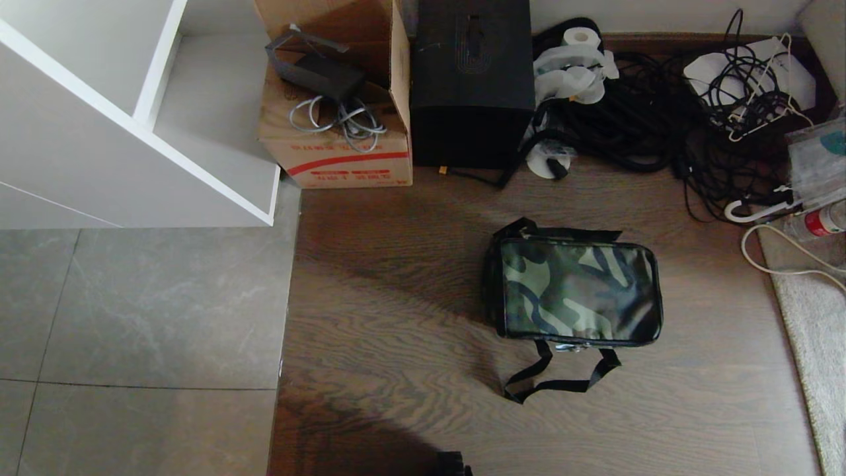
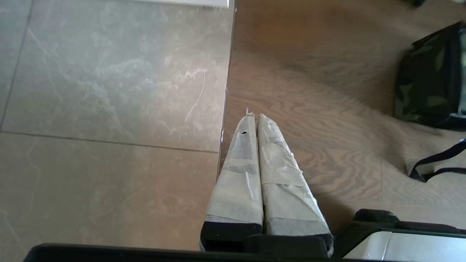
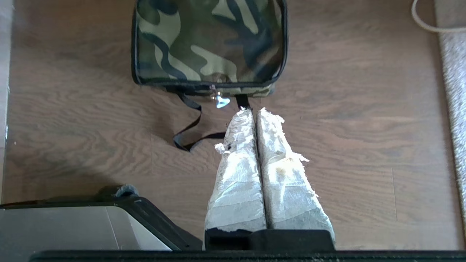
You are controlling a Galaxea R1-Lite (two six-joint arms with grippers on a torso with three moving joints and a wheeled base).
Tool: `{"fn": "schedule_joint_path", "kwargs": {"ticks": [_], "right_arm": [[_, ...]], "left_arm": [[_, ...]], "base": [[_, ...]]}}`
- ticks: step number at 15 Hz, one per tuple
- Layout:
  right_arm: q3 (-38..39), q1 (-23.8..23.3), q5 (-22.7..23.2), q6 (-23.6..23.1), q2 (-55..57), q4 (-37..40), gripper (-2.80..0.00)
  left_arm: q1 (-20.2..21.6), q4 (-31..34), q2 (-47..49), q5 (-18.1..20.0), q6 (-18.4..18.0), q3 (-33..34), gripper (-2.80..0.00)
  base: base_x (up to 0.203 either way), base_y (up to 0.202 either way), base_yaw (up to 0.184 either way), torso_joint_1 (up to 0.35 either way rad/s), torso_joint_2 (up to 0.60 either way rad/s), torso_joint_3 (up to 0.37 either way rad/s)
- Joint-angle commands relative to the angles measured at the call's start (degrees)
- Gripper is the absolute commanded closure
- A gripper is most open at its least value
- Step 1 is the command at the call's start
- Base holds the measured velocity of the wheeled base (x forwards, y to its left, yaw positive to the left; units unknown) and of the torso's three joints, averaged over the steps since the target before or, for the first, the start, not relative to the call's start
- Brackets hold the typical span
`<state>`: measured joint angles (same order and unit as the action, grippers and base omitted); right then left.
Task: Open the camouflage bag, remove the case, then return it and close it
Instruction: Open the top of the storage box
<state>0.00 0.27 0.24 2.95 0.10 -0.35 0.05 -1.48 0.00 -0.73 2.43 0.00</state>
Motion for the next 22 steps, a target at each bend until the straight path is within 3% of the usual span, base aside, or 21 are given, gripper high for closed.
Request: {"fn": "schedule_joint_path", "kwargs": {"ticks": [1,22], "right_arm": [[0.0,0.1,0.0,0.0,-0.1,0.0,0.0],[0.1,0.1,0.0,0.0,0.0,0.0,0.0]], "left_arm": [[0.0,0.0,0.1,-0.1,0.0,0.5,0.0],[0.0,0.0,0.0,-0.1,-0.1,0.5,0.0]], "base": [[0.0,0.0,0.0,0.0,0.0,-0.199],[-0.025,0.0,0.0,0.001,0.0,-0.014]]}}
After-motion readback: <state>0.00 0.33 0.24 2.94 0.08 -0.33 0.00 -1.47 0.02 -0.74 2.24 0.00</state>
